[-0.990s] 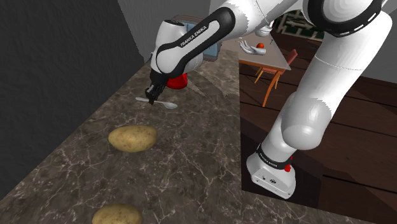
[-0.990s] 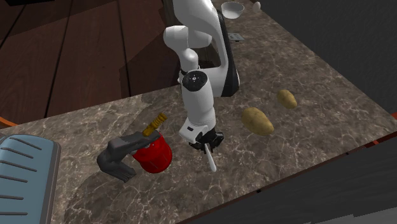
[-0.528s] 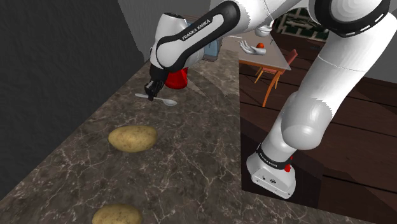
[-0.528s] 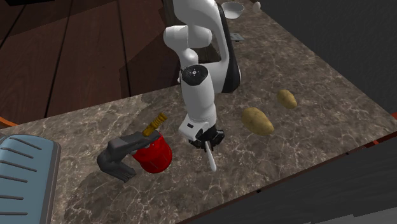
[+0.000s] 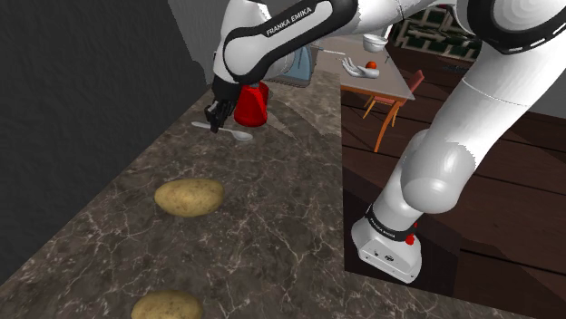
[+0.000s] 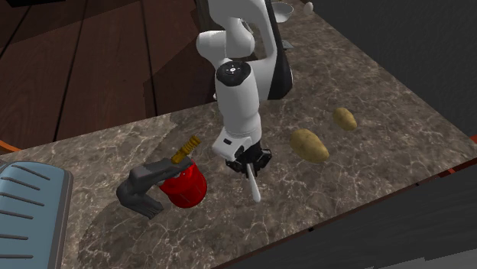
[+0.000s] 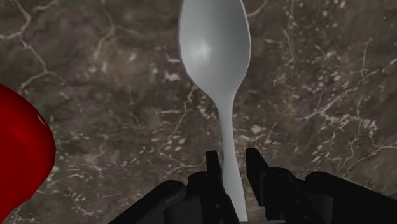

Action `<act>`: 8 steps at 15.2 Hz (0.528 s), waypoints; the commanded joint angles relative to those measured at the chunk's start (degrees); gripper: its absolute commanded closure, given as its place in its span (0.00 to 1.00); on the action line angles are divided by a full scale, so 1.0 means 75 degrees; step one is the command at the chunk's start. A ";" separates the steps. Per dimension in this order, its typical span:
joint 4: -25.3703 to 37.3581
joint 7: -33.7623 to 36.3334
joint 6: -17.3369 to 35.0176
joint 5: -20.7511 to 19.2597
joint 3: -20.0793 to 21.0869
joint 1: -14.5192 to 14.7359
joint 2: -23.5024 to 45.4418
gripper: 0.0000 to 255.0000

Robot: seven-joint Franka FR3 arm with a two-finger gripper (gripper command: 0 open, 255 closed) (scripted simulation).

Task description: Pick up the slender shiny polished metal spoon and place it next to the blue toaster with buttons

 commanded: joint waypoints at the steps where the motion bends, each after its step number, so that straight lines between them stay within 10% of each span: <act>1: 0.0116 0.0032 -0.0216 -0.0026 -0.0008 -0.0009 -0.0097 1.00; 8: 0.0508 0.0142 -0.0928 -0.0099 -0.0027 -0.0030 -0.0421 1.00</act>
